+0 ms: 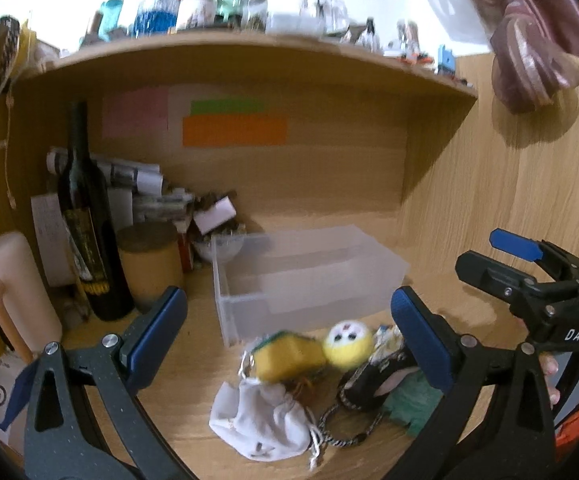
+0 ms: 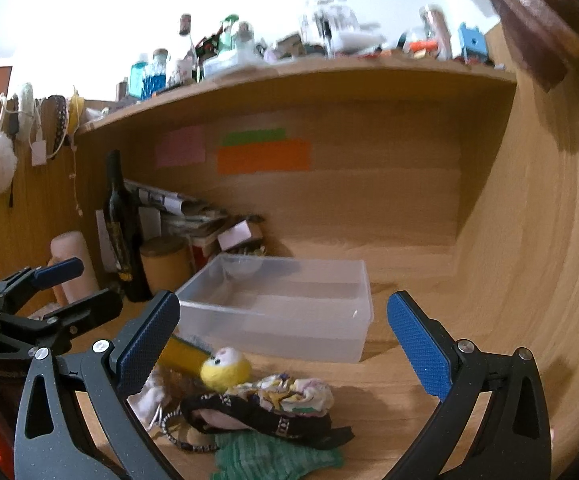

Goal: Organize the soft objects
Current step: 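Grasp yellow sponge with left tool while right tool grasps yellow felt ball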

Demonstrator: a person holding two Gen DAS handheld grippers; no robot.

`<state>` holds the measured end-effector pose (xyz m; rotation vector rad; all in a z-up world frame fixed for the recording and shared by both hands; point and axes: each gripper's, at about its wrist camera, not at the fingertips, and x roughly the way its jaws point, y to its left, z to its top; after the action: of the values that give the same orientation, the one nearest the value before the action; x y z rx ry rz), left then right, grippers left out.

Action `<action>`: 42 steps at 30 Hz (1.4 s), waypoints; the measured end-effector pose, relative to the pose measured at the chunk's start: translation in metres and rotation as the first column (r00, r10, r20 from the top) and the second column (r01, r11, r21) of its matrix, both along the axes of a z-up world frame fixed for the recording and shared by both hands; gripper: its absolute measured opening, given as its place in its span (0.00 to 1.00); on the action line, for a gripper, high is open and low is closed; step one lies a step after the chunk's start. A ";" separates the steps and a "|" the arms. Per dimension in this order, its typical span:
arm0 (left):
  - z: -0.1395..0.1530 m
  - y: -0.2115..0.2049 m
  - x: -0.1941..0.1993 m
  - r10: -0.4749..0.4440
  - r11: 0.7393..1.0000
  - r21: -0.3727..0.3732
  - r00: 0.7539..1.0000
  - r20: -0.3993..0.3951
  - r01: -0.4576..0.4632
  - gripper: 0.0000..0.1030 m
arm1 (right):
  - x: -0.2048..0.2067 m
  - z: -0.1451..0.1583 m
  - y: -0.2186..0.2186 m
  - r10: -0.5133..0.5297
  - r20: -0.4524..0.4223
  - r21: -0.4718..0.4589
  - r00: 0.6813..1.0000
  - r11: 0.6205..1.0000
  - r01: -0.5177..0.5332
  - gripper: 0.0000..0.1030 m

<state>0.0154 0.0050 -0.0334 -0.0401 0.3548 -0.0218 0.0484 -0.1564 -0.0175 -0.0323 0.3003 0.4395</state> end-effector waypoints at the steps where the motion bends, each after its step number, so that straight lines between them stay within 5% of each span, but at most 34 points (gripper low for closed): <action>1: -0.005 0.003 0.003 0.000 1.000 -0.006 1.000 -0.019 0.000 1.00 | 0.001 -0.003 0.001 0.007 -0.011 -0.004 1.000 1.000 -0.007 1.00; 8: -0.040 0.016 0.025 0.014 0.999 -0.037 0.990 -0.137 -0.019 0.95 | 0.020 -0.030 0.015 0.088 -0.141 -0.041 0.986 0.995 -0.094 0.99; 19: -0.057 0.023 0.049 -0.033 0.998 -0.065 0.977 -0.212 0.020 0.71 | 0.048 -0.055 0.048 0.225 -0.294 -0.081 0.929 0.962 -0.259 0.68; 25: -0.068 0.024 0.059 -0.098 0.991 -0.114 0.959 -0.268 0.069 0.55 | 0.061 -0.069 0.058 0.253 -0.366 -0.100 0.896 0.946 -0.308 0.63; 28: -0.068 0.019 0.056 -0.118 0.990 -0.107 0.958 -0.261 0.093 0.43 | 0.065 -0.078 0.061 0.247 -0.397 -0.123 0.884 0.940 -0.318 0.46; 42: -0.030 0.018 0.043 -0.086 0.994 -0.086 0.981 -0.171 0.073 0.38 | 0.057 -0.050 0.041 0.224 -0.296 -0.057 0.929 0.966 -0.251 0.42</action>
<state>0.0584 0.0230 -0.0635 -0.1066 0.5312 -0.1120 0.1057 -0.1155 -0.0674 -0.0981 0.6086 0.6734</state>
